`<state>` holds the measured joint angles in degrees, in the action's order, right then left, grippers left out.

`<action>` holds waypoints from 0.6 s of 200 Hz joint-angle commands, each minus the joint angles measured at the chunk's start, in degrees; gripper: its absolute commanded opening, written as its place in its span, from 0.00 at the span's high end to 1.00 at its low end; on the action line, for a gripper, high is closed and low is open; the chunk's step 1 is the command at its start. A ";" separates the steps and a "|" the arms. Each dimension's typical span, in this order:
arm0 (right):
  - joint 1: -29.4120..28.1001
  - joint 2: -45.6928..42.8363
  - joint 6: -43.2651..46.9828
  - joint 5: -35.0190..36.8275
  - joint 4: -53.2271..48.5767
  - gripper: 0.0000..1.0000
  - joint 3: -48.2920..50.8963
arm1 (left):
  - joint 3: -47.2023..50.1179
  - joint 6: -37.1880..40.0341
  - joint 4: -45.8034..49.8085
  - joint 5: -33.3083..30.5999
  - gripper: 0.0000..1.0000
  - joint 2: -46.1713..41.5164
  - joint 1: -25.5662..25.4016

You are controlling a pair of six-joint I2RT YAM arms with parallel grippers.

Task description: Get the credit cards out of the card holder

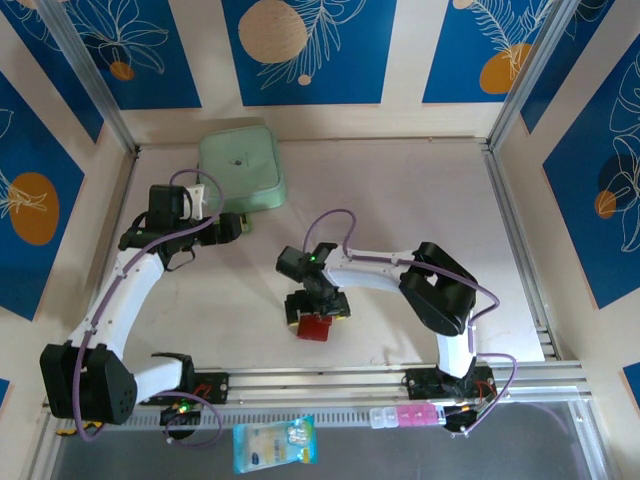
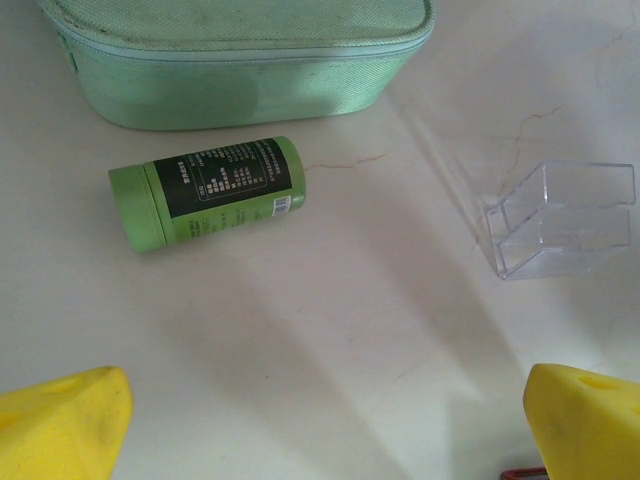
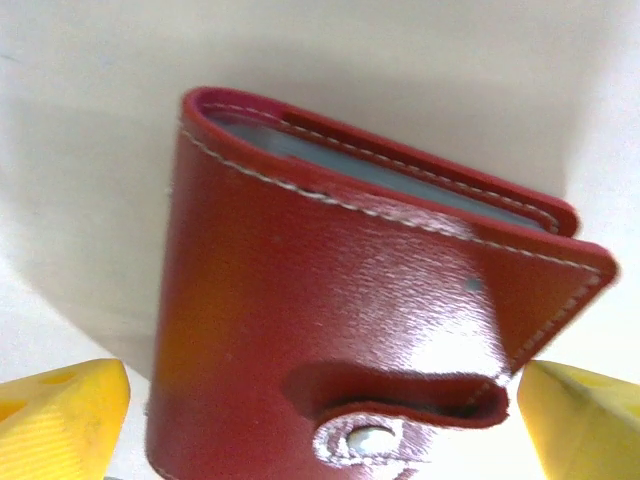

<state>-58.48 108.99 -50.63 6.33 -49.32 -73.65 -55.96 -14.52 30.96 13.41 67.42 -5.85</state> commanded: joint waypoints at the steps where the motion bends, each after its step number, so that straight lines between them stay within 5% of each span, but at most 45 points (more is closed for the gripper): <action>1: 0.64 -0.05 -1.64 1.20 -3.66 0.00 -0.43 | 0.58 0.99 0.85 -0.31 0.00 -1.23 0.28; 120: 1.20 -2.52 -0.75 -0.20 1.01 0.14 3.78 | 0.46 0.90 0.97 -0.05 0.00 -1.01 0.22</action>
<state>-57.60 108.12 -52.10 6.04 -48.60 -70.48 -55.96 -14.52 30.96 13.41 67.26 -5.85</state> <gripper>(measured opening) 0.873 0.998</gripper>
